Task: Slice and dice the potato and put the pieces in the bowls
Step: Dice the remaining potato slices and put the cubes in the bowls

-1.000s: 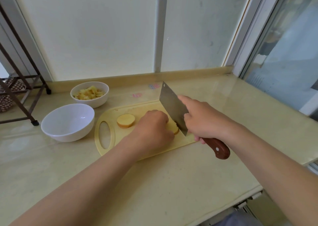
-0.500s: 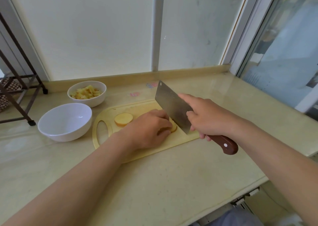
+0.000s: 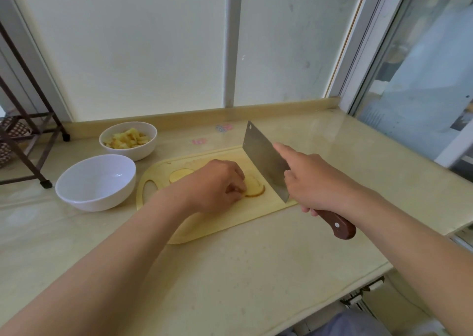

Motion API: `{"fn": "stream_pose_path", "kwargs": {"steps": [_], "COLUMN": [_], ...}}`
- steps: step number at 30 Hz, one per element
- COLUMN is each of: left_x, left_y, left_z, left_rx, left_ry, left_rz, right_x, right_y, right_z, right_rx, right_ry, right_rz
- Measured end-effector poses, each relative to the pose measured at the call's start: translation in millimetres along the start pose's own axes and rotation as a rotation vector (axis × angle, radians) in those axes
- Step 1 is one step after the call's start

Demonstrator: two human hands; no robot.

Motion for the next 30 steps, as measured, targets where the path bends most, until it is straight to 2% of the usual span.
{"fn": "stream_pose_path", "kwargs": {"steps": [12, 19, 30], "left_x": [-1, -1, -1], "left_y": [2, 1, 5], "left_z": [-7, -8, -15], "left_rx": [-0.010, -0.033, 0.035], "left_ry": [-0.078, -0.082, -0.112], "left_rz": [-0.012, 0.012, -0.086], "right_x": [3, 6, 11], "right_y": [10, 9, 4], "right_z": [-7, 1, 4], "right_rx": [0.003, -0.083, -0.095], "right_ry": [0.028, 0.054, 0.105], "right_rz": [0.021, 0.106, 0.135]}}
Point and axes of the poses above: each hand's wrist, its own x-axis towards the middle knuckle, its own z-axis out of the back of the hand, y = z × x, the point moved 4 cm from there along x, towards the middle knuckle, and after that the axes turned 12 degrees about -z, right-handed, at the moved point
